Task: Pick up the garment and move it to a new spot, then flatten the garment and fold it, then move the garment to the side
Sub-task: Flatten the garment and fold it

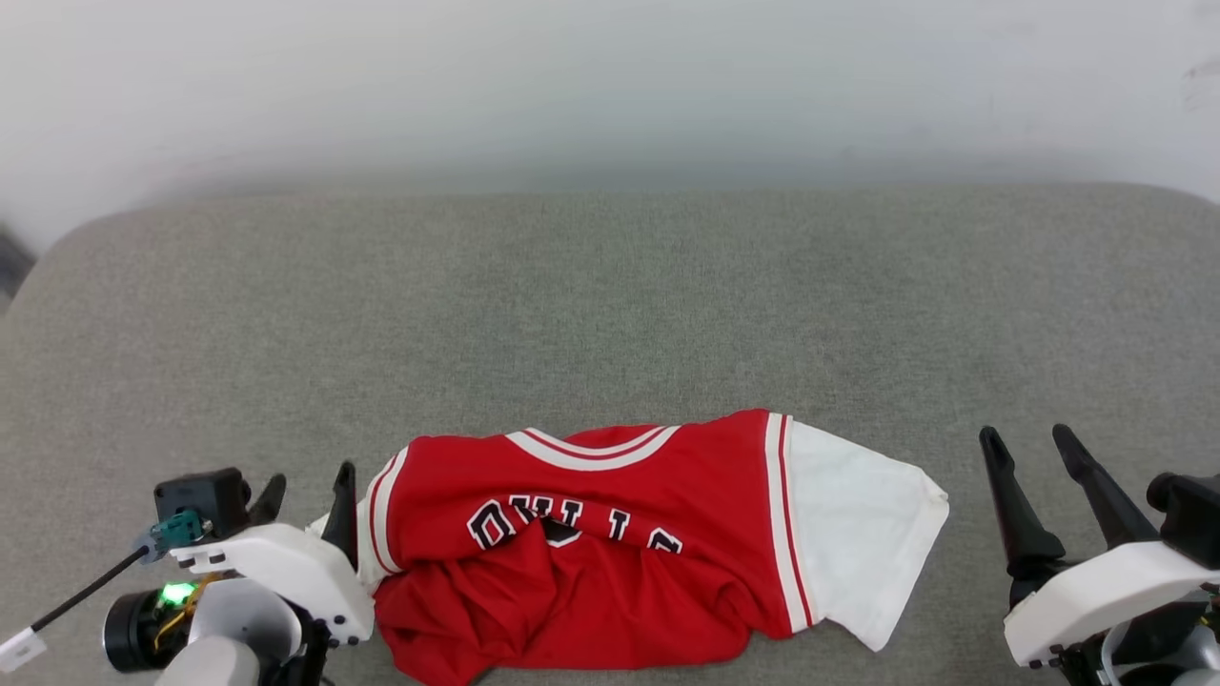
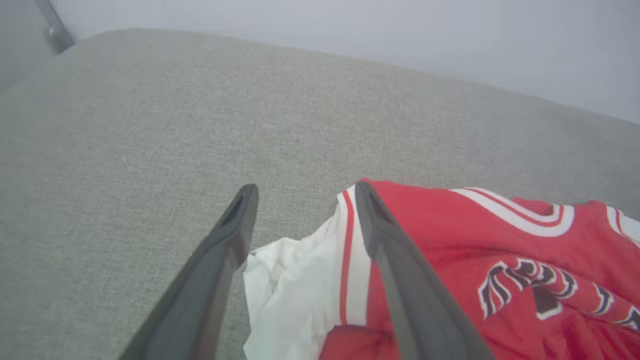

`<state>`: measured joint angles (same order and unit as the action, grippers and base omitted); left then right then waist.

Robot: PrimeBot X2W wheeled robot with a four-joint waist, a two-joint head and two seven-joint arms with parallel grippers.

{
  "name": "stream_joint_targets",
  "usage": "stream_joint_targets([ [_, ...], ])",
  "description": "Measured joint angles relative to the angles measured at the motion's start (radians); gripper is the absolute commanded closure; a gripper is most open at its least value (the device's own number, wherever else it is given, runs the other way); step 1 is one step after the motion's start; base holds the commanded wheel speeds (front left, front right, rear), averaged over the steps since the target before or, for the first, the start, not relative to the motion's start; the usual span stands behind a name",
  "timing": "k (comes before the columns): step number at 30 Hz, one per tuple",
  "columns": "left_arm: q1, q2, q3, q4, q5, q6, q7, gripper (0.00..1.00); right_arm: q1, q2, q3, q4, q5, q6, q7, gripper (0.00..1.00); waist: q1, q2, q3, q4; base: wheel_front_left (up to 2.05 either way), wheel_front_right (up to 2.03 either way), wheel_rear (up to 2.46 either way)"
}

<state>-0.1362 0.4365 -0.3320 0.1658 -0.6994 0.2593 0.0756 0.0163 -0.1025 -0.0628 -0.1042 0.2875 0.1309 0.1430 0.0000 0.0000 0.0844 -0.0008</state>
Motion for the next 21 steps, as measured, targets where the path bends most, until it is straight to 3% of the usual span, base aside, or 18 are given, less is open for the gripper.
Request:
stream_joint_targets([
  [6,-0.031,0.001,-0.02,-0.064,0.076,-0.012,-0.119,0.0,0.035,0.002,-0.014,-0.011,-0.008,0.0,0.026,0.0,0.0,0.0,-0.048,0.001,0.0,0.0,0.0],
  [13,-0.031,-0.007,-0.054,-0.13,0.128,-0.012,-0.186,0.0,0.06,0.005,-0.032,-0.017,-0.015,0.0,0.08,0.0,0.0,0.0,-0.069,-0.004,0.0,0.0,0.0],
  [21,-0.011,-0.028,-0.093,-0.194,0.158,0.007,-0.195,0.0,0.073,0.001,-0.154,0.053,0.066,0.0,0.339,0.0,-0.0001,0.0,-0.054,0.034,0.0,0.0,0.0],
])
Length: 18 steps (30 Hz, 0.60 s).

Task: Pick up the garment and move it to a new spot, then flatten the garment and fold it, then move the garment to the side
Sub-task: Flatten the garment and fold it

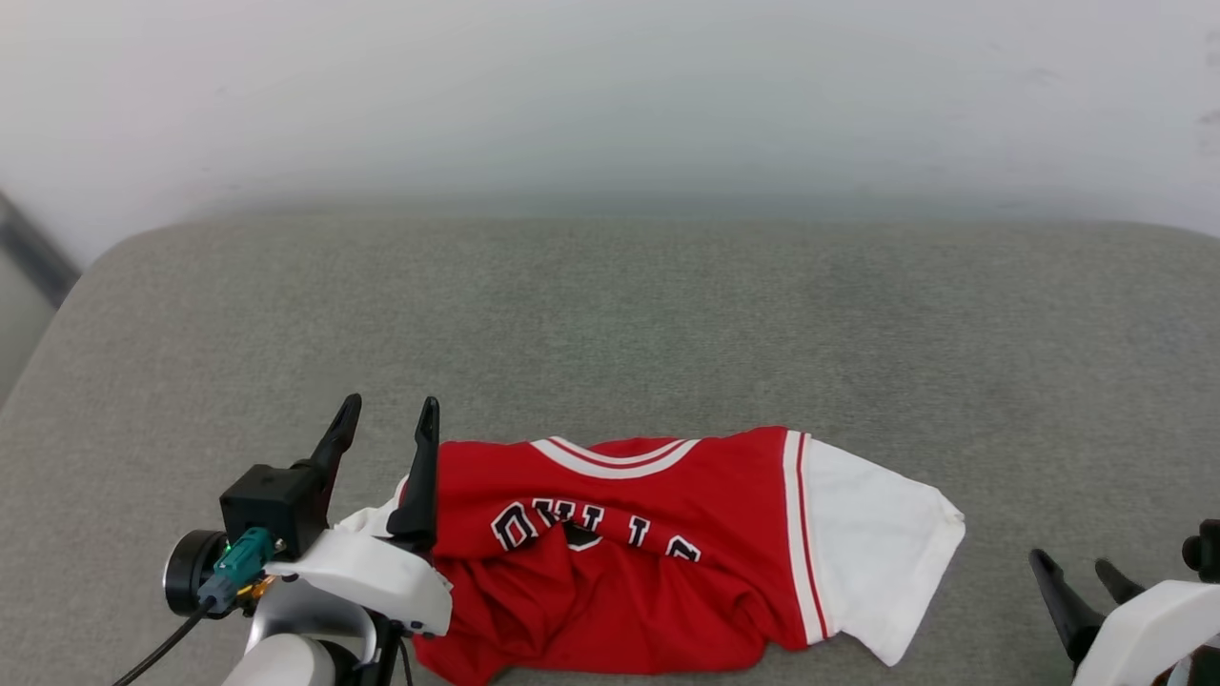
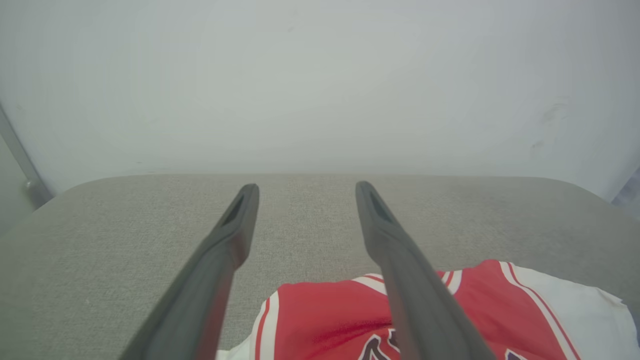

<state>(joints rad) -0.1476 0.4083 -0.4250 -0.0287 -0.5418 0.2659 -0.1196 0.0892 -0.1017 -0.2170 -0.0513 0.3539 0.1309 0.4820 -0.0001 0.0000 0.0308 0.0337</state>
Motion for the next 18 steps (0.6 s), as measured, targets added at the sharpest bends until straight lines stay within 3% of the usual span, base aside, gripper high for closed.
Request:
stream_joint_targets([
  [8,-0.015,-0.035,-0.021,-0.012,0.003,-0.002,-0.026,0.0,-0.098,-0.101,-0.029,0.09,0.075,0.0,0.273,0.0,0.0,0.0,0.056,0.068,0.0,0.0,0.0],
  [18,-0.07,-0.071,-0.027,0.021,0.005,-0.011,-0.07,0.0,-0.255,-0.144,0.027,0.222,0.095,0.0,0.346,0.0,0.0002,0.0,0.172,0.152,0.0,0.0,0.0],
])
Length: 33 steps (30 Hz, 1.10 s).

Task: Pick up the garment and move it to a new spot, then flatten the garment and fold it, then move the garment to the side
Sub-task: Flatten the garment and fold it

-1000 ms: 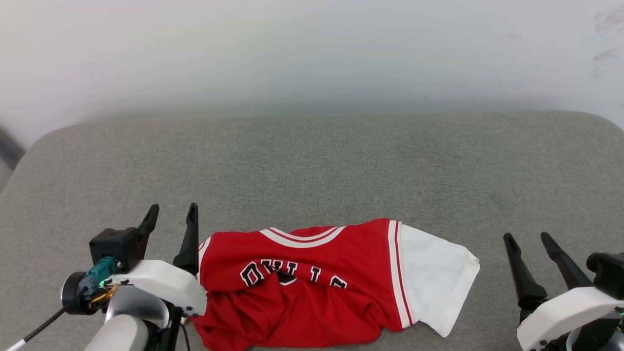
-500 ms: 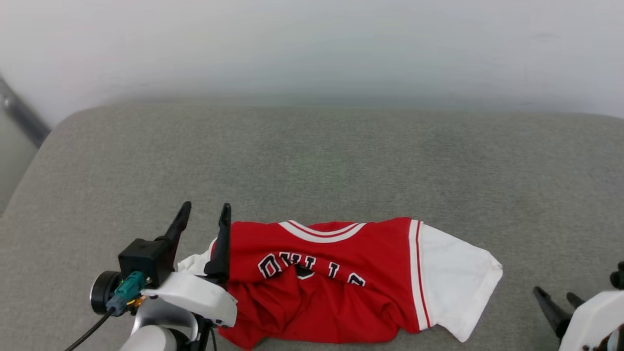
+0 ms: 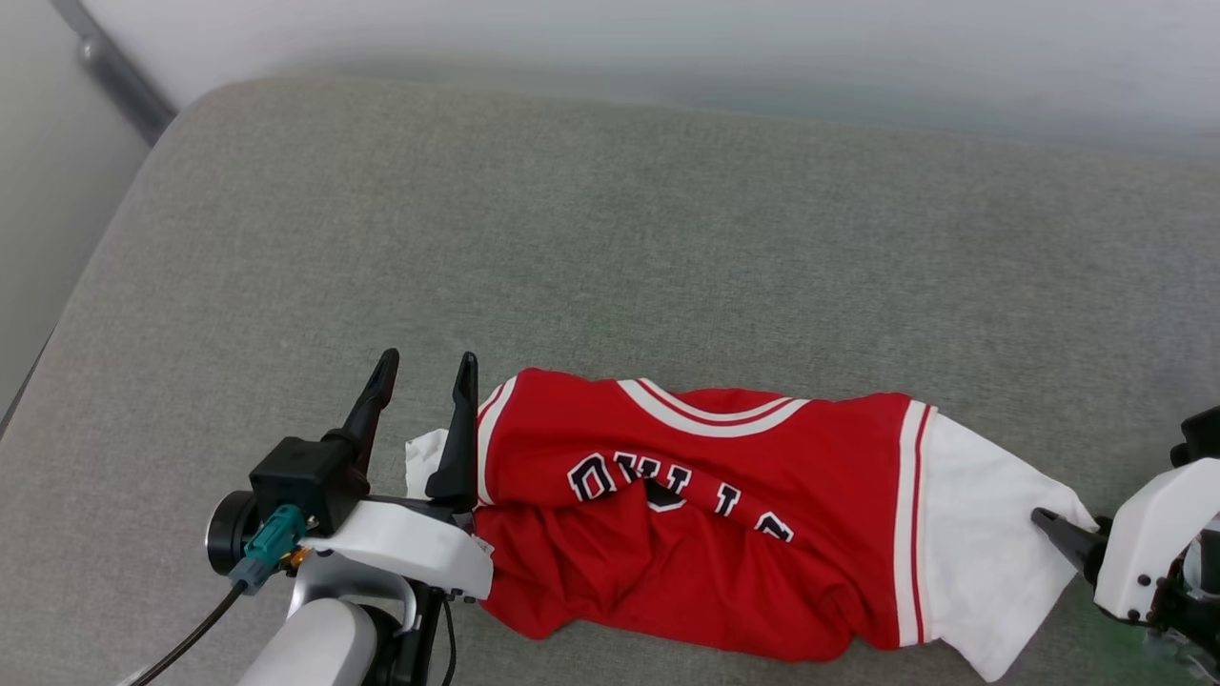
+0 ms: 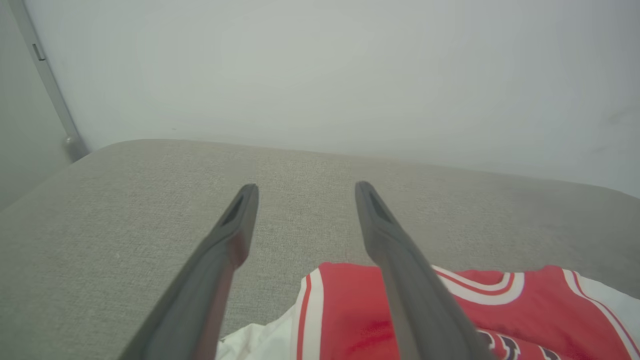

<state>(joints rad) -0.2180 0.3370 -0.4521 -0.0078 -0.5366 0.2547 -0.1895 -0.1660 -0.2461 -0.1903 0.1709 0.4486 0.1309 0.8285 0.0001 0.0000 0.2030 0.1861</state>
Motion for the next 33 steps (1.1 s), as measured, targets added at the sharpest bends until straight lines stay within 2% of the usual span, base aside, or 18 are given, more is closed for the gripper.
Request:
stream_joint_targets([
  [6,-0.013,-0.007,0.002,0.026,-0.001,-0.001,-0.011,0.0,-0.041,-0.017,0.021,0.085,0.016,0.0,0.04,0.0,-0.0001,0.0,0.024,0.034,0.0,0.0,0.0],
  [7,-0.013,-0.007,0.003,0.03,-0.004,-0.001,-0.012,0.0,-0.042,-0.019,0.023,0.091,0.022,0.0,0.043,0.63,-0.0001,0.0,0.023,0.035,0.0,0.0,0.0],
  [8,-0.013,-0.007,0.005,0.033,-0.004,0.0,-0.013,0.0,-0.045,-0.02,0.026,0.095,0.026,-0.001,0.043,1.0,-0.0001,0.0,0.021,0.035,0.0,0.0,0.0],
  [13,-0.005,0.008,0.023,0.044,-0.015,0.013,-0.002,0.0,-0.047,-0.017,0.056,0.102,0.038,-0.001,0.007,1.0,0.0,0.0,0.004,0.02,0.0,0.0,0.0],
  [19,-0.012,0.069,0.092,0.049,-0.073,0.013,0.058,0.0,-0.037,-0.018,0.071,0.024,0.032,0.0,-0.053,1.0,0.0,0.0,-0.025,-0.02,0.0,0.0,0.0],
  [24,-0.042,0.125,0.125,0.049,-0.151,-0.001,0.205,0.0,-0.005,-0.01,0.068,-0.052,0.016,0.0,-0.052,1.0,0.0,0.0,-0.048,-0.069,0.0,0.0,0.0],
  [33,-0.099,0.231,0.122,0.082,-0.279,-0.017,0.558,0.0,0.022,0.024,0.081,-0.135,0.007,0.0,-0.025,1.0,0.0,0.0,-0.043,-0.165,0.0,0.0,0.0],
])
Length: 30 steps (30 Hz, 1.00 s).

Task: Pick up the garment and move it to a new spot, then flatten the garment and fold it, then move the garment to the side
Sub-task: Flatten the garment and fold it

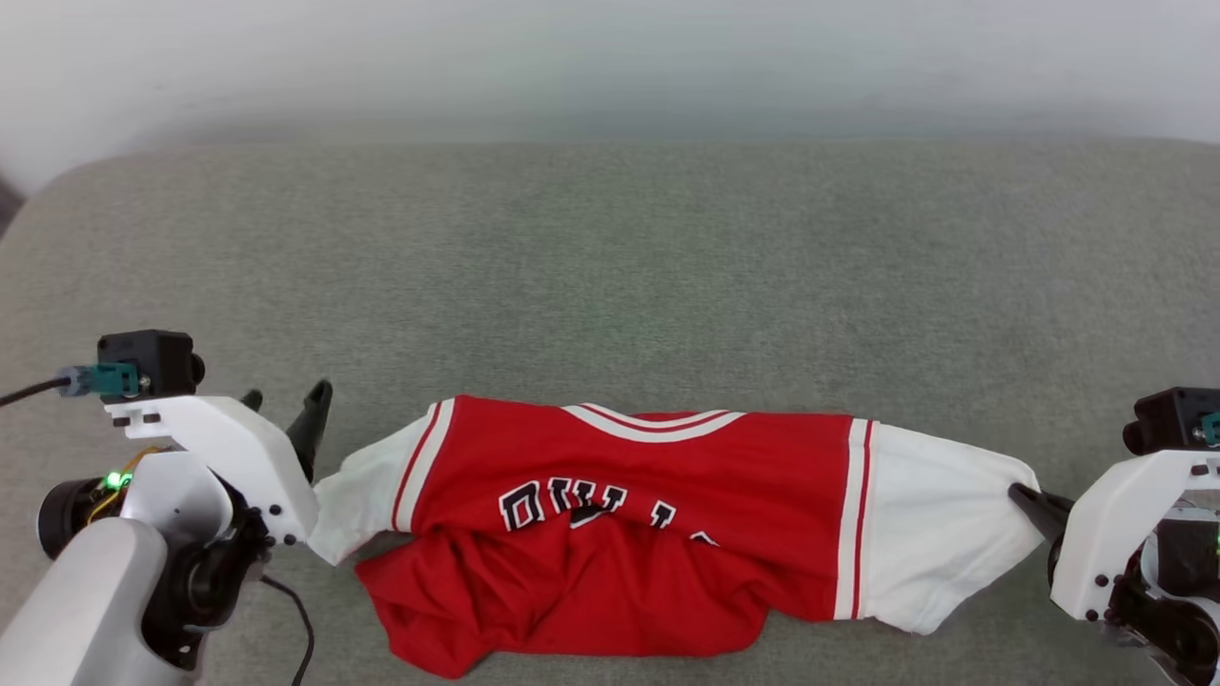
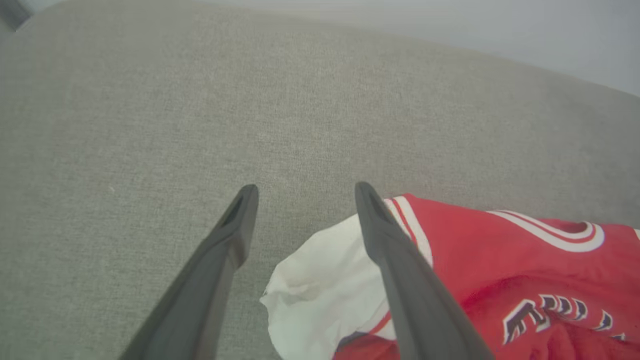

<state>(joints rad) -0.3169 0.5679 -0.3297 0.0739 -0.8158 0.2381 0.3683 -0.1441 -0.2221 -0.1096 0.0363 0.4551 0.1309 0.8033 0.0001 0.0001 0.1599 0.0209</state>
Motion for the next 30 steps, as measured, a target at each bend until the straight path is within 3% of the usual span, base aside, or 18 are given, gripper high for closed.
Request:
stream_joint_targets([
  [6,0.0,0.052,-0.015,0.023,-0.06,0.013,0.176,0.0,-0.001,0.016,0.018,-0.02,0.003,0.0,-0.004,1.0,0.0,0.0,0.052,-0.042,0.0,0.0,0.0],
  [11,0.018,0.059,-0.024,0.067,-0.117,0.022,0.283,0.0,-0.011,0.02,0.032,-0.011,0.014,0.0,-0.02,1.0,0.0,0.0,0.095,-0.072,0.0,0.0,0.0],
  [20,-0.005,0.067,-0.04,0.131,-0.15,0.026,0.366,0.0,-0.031,0.018,0.059,0.013,0.051,0.0,-0.037,1.0,-0.0002,0.0,0.127,-0.101,0.0,0.0,0.0],
  [21,-0.009,0.067,-0.042,0.14,-0.152,0.023,0.371,0.27,-0.034,0.018,0.062,0.014,0.06,0.0,-0.037,1.0,-0.0002,0.0,0.127,-0.103,0.0,0.0,0.0],
  [22,-0.014,0.063,-0.044,0.148,-0.155,0.016,0.374,0.69,-0.036,0.017,0.066,0.014,0.063,0.0,-0.037,1.0,-0.0002,0.0,0.127,-0.104,0.0,0.0,0.0],
  [23,-0.017,0.055,-0.044,0.155,-0.159,0.01,0.371,1.0,-0.036,0.013,0.066,0.014,0.064,0.0,-0.038,1.0,-0.0002,0.0,0.126,-0.105,0.0,0.0,0.0],
  [30,-0.032,0.035,-0.083,0.18,-0.105,-0.026,0.307,1.0,-0.036,-0.005,0.061,0.029,0.064,0.0,-0.036,1.0,-0.0001,-0.0001,0.094,-0.095,0.0,0.0,0.0],
])
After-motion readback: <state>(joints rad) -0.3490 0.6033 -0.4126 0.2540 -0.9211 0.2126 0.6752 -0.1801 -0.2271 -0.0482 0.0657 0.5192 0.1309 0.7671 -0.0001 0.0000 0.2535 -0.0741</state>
